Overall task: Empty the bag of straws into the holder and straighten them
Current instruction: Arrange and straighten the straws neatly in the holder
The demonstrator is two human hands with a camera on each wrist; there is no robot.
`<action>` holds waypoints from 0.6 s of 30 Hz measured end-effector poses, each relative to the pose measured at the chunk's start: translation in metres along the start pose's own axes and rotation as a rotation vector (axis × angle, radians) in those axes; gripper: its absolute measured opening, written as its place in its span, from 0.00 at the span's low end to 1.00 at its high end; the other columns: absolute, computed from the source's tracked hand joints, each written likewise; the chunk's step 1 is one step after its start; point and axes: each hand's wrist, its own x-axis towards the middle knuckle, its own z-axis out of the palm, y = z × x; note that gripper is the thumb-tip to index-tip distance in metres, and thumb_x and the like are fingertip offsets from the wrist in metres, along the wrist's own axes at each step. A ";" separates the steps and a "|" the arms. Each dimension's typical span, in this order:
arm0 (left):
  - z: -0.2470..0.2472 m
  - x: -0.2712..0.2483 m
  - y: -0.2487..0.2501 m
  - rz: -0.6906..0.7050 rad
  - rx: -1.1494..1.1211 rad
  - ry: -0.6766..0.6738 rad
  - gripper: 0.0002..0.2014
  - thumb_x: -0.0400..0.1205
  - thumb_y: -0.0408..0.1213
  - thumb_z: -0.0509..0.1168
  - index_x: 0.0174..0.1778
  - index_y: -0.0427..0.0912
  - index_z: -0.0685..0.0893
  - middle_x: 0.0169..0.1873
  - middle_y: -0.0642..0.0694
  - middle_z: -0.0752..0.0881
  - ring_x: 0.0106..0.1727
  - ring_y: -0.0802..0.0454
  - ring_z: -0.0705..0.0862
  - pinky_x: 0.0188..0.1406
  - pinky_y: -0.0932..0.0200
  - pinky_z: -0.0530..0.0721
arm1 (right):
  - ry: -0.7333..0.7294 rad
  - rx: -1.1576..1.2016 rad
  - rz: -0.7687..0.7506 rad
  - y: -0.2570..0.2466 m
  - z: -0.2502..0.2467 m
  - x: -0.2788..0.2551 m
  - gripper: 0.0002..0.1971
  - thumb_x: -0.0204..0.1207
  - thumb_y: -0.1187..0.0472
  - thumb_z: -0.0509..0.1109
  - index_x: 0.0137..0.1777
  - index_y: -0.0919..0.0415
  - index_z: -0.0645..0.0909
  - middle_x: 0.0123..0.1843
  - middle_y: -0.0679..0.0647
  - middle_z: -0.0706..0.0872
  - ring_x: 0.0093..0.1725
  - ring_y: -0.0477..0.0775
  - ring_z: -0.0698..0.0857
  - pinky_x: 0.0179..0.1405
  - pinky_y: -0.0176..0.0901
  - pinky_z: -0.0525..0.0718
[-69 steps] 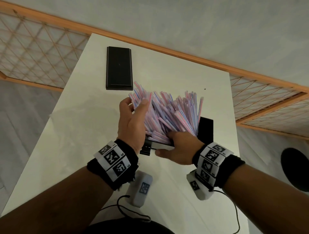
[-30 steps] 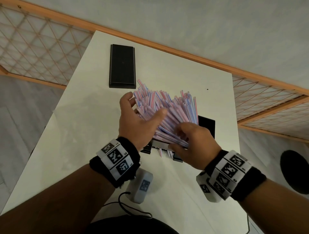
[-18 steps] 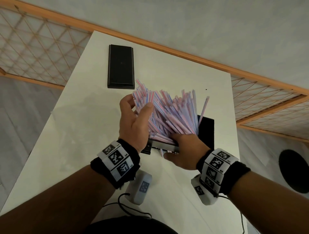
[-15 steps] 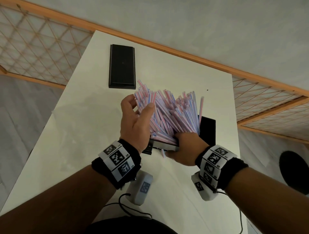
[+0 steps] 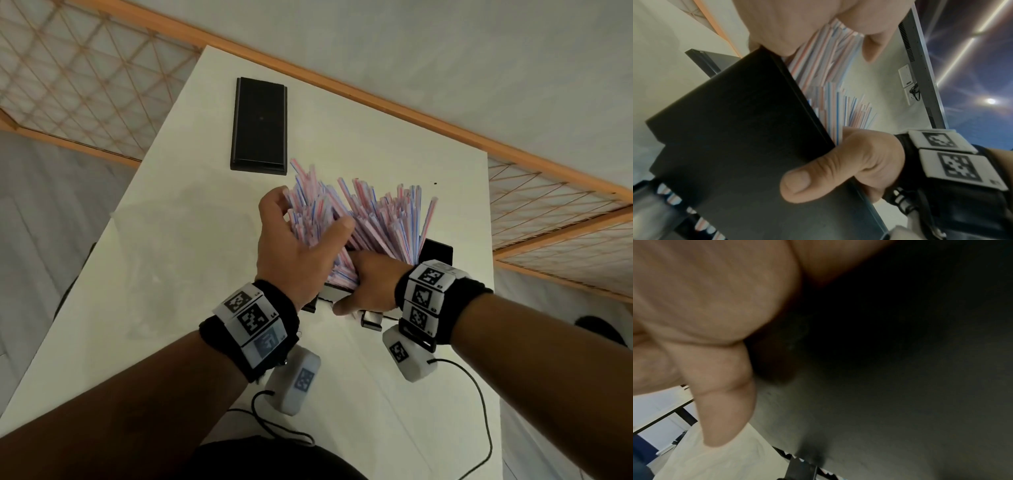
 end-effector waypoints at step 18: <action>0.001 0.002 0.016 -0.013 0.034 0.038 0.48 0.60 0.53 0.86 0.72 0.48 0.68 0.64 0.50 0.85 0.56 0.57 0.91 0.55 0.50 0.92 | 0.225 0.224 -0.206 -0.004 -0.005 -0.012 0.35 0.59 0.45 0.88 0.65 0.46 0.79 0.61 0.41 0.86 0.60 0.44 0.84 0.67 0.45 0.80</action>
